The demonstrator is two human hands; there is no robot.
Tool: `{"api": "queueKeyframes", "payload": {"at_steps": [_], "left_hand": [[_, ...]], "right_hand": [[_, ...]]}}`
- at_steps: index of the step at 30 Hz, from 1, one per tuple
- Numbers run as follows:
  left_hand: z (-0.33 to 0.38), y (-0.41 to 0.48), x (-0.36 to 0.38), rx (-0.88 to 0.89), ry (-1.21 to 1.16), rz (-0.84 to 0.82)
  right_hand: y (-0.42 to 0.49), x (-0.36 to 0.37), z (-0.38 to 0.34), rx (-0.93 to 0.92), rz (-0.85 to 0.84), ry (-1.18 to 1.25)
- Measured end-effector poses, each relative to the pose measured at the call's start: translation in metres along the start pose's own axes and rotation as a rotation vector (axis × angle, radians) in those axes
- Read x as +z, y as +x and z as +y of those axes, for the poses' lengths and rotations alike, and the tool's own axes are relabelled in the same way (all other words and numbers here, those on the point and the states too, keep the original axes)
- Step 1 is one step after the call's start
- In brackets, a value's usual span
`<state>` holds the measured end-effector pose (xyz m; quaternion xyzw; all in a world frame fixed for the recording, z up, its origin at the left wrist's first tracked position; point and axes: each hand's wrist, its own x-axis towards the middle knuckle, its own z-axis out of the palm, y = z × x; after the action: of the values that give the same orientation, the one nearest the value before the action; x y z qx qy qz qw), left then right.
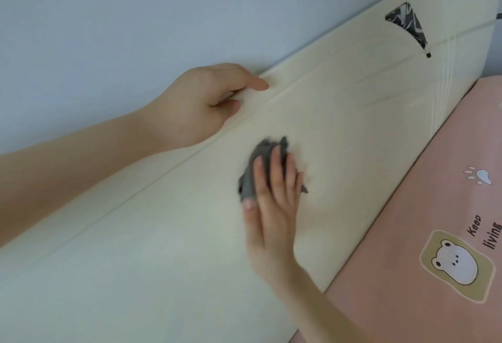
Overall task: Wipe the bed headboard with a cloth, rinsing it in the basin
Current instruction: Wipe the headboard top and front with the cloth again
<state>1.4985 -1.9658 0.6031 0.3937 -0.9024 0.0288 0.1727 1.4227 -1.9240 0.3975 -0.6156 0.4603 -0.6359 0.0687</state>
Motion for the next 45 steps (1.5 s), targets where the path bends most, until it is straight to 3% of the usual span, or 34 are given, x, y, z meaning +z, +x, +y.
{"api": "queueKeyframes", "payload": {"at_steps": [3,5,10,12,14,18,22,24,27,29,31,33,36,37,40,41,45], "left_hand": [[0.002,-0.002,0.000,-0.051,-0.082,-0.006],[0.002,-0.002,-0.001,-0.089,-0.114,-0.004],[0.005,-0.001,0.000,-0.126,-0.139,-0.004],[0.004,0.000,0.000,-0.128,-0.155,-0.004],[0.003,0.000,0.001,-0.107,-0.157,0.000],[0.006,-0.002,-0.002,-0.124,-0.161,-0.010],[0.006,-0.002,-0.001,-0.130,-0.141,-0.003],[0.005,0.000,0.000,-0.133,-0.136,-0.003],[0.005,0.002,-0.002,-0.145,-0.149,0.000],[0.006,0.003,-0.002,-0.138,-0.152,-0.003],[0.005,0.003,-0.002,-0.128,-0.139,-0.008],[0.003,0.003,-0.002,-0.122,-0.116,-0.006],[0.002,0.001,-0.002,-0.096,-0.073,0.000],[0.002,0.001,-0.002,-0.087,-0.064,0.000],[0.002,0.002,-0.001,-0.093,-0.080,0.009],[0.003,0.002,-0.001,-0.093,-0.086,0.009],[0.001,0.003,-0.001,-0.087,-0.074,-0.005]], "right_hand": [[-0.032,-0.005,-0.008,-0.357,-0.162,-0.042],[0.019,-0.015,0.028,-0.407,-0.129,-0.116],[0.161,-0.048,0.081,0.366,0.137,-0.010],[0.150,-0.035,0.055,0.422,0.176,0.023],[0.081,-0.003,0.010,0.256,0.200,0.009],[-0.105,0.026,-0.065,-0.200,-0.096,0.006],[-0.079,0.001,-0.013,-0.458,-0.252,-0.055],[-0.025,-0.014,0.023,-0.344,-0.161,-0.135],[0.062,-0.040,0.062,0.255,0.015,0.020],[0.072,-0.040,0.045,0.445,0.060,0.070],[0.029,-0.022,0.005,0.306,0.024,0.039],[-0.040,-0.005,-0.040,0.035,-0.100,0.001],[-0.060,-0.013,-0.034,-0.193,-0.191,-0.104],[-0.039,-0.019,-0.016,-0.165,-0.186,-0.138],[0.033,-0.034,0.016,0.324,-0.058,-0.161],[0.036,-0.033,0.012,0.401,-0.028,-0.167],[-0.026,-0.022,-0.026,0.097,-0.162,-0.266]]}}
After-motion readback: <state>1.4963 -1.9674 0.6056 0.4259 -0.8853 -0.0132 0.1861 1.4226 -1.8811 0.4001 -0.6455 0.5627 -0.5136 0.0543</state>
